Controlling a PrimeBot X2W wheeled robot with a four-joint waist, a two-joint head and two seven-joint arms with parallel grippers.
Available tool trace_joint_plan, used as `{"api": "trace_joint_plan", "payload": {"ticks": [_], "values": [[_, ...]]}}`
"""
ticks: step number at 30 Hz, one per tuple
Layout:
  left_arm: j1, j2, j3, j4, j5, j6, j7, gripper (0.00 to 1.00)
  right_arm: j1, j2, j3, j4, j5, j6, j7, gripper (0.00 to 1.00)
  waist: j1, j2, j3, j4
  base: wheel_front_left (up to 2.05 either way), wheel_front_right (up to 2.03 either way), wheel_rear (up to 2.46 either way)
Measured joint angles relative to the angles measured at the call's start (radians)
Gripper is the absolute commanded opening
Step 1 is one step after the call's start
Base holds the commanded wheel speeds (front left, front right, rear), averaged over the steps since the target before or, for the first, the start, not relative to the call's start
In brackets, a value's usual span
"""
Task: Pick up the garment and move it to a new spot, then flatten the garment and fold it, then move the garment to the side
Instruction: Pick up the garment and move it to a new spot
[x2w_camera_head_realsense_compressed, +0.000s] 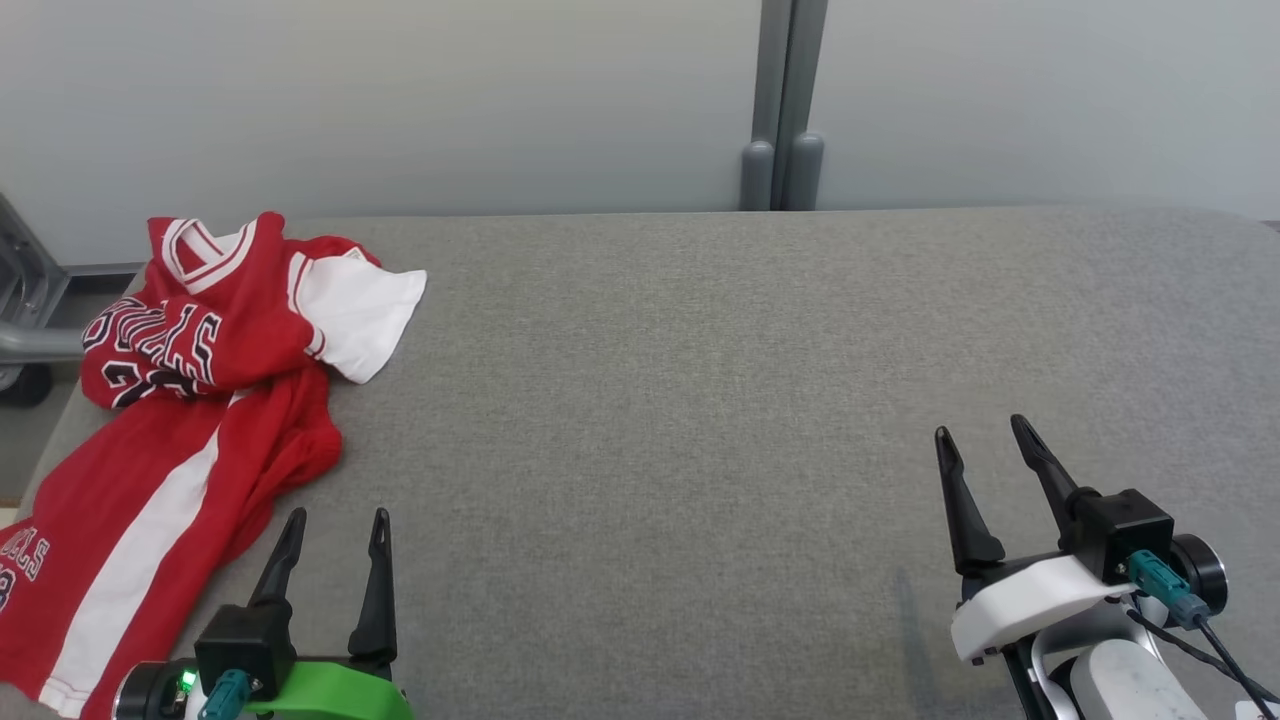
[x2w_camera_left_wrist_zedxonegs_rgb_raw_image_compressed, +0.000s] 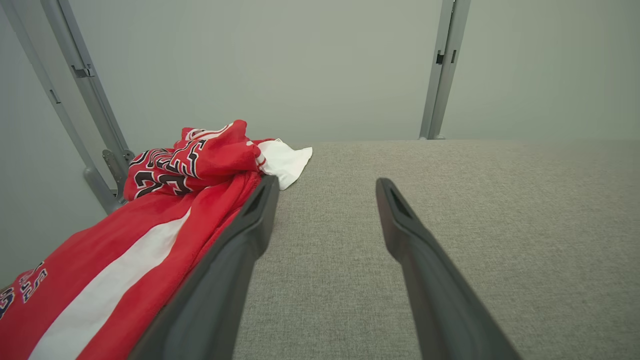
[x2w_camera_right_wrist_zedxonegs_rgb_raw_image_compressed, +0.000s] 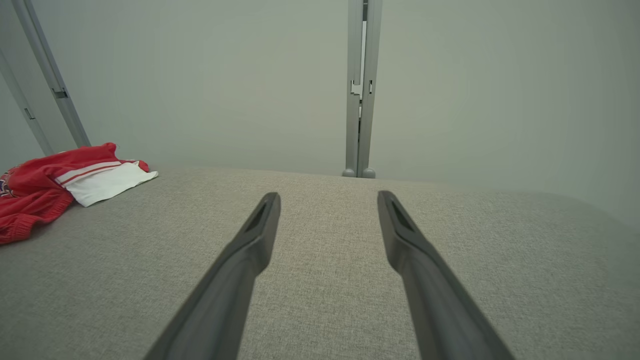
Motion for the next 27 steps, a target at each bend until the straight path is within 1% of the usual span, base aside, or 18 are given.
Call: {"api": "trace_joint_plan", "payload": {"ticks": [3, 8, 10, 15, 21, 24, 27], "values": [[0.000, -0.001, 0.006, 0.002, 0.000, 0.001, 0.000, 1.00, 0.000, 0.000, 0.003, 0.000, 0.000, 0.002, 0.000, 1.00, 0.0000, 0.0000, 0.001, 0.031, 0.00, 0.00, 0.00], [0.000, -0.001, 0.031, -0.004, 0.000, 0.007, 0.000, 1.00, -0.002, 0.004, 0.017, 0.001, 0.000, 0.021, 0.000, 1.00, 0.0000, 0.0000, 0.001, 0.090, 0.00, 0.00, 0.00], [0.001, -0.002, 0.034, -0.010, 0.000, 0.014, 0.000, 1.00, -0.003, 0.009, 0.023, 0.002, 0.000, 0.030, 0.000, 1.00, 0.0000, 0.0000, 0.001, 0.115, 0.00, 0.00, 0.00], [0.003, -0.004, 0.036, -0.018, 0.000, 0.016, 0.000, 1.00, -0.004, 0.019, 0.041, 0.009, 0.000, 0.045, 0.000, 1.00, 0.0000, 0.0000, 0.000, 0.180, 0.00, 0.00, 0.00], [0.006, -0.006, 0.019, -0.014, 0.000, 0.014, 0.000, 1.00, -0.004, 0.021, 0.031, 0.011, 0.000, 0.044, 0.000, 1.00, 0.0000, 0.0000, -0.002, 0.259, 0.00, 0.00, 0.00], [0.007, -0.008, 0.002, -0.003, 0.000, 0.006, 0.000, 1.00, -0.004, 0.020, 0.015, 0.008, 0.000, 0.036, 0.000, 1.00, 0.0000, 0.0000, -0.003, 0.299, 0.00, 0.00, 0.00], [0.009, -0.011, 0.033, -0.005, -0.002, 0.007, 0.000, 1.00, -0.004, 0.027, 0.032, 0.010, 0.000, 0.041, -0.001, 1.00, 0.0000, 0.0000, -0.002, 0.332, 0.00, 0.00, 0.00]]}}
